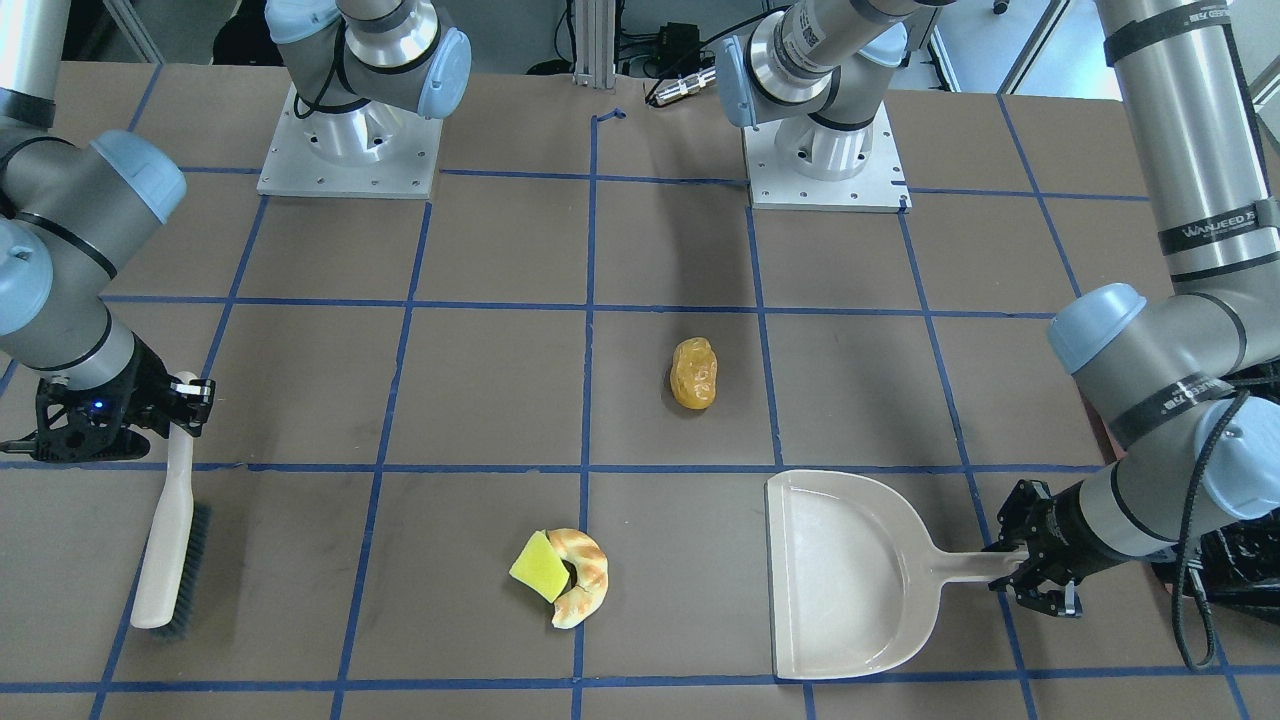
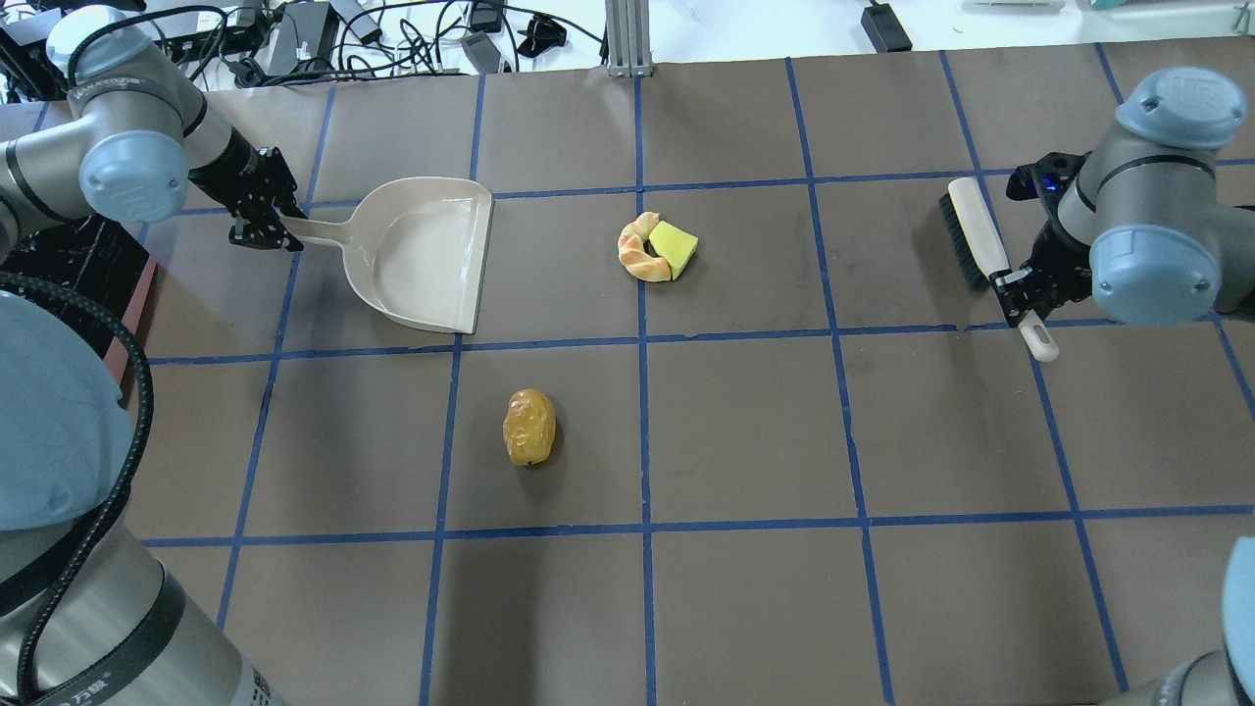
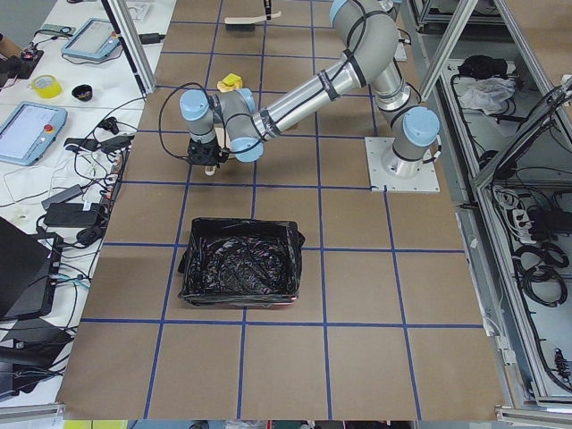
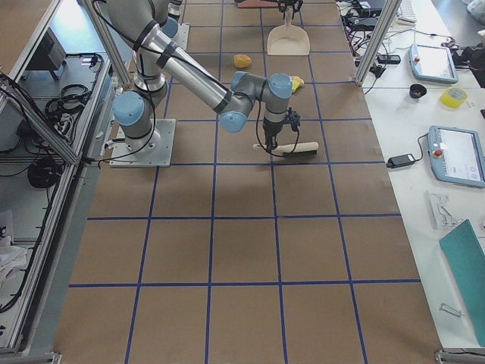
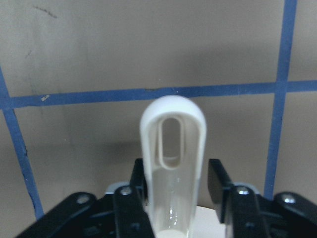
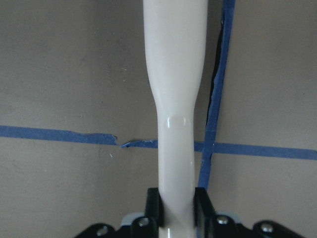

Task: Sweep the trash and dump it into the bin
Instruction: 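Lift the dustpan with the left gripper while the right carries the brush to the bread, then sweep the bread and sponge into the dustpan with the brush in the right gripper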

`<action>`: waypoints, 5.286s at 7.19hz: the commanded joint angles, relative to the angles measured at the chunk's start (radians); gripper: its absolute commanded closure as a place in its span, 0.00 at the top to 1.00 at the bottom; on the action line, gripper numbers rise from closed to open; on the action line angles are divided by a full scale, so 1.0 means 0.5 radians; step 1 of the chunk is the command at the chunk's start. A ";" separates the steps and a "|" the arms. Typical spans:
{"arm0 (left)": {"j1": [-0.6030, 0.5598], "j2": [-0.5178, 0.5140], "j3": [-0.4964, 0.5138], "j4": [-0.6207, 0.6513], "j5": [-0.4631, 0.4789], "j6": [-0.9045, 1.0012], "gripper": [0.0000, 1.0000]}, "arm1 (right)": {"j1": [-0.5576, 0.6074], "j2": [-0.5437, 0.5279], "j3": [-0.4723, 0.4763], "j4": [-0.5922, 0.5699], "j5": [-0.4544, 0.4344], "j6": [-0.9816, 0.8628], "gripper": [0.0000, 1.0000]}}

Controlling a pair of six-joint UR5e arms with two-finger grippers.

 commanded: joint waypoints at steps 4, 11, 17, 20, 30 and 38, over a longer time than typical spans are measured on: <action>-0.153 0.011 0.241 -0.233 0.054 -0.277 0.00 | 0.116 -0.088 -0.152 0.035 -0.105 0.020 0.00; -0.556 -0.069 0.341 -0.222 0.327 -0.735 0.00 | 0.920 0.038 -0.407 0.618 0.211 1.409 0.00; -0.758 -0.069 0.313 -0.225 0.407 -0.888 0.00 | 1.278 0.228 -0.554 0.388 0.281 1.630 0.00; -0.814 -0.078 0.307 -0.222 0.438 -0.925 0.00 | 1.338 0.249 -0.536 0.409 0.303 1.692 0.00; -0.817 -0.158 0.098 0.158 0.003 -0.555 0.00 | 1.424 0.167 -0.701 0.549 0.551 2.041 0.00; -0.602 0.007 0.157 -0.138 -0.037 -0.300 0.00 | 1.427 -0.241 -0.570 1.096 0.373 1.971 0.00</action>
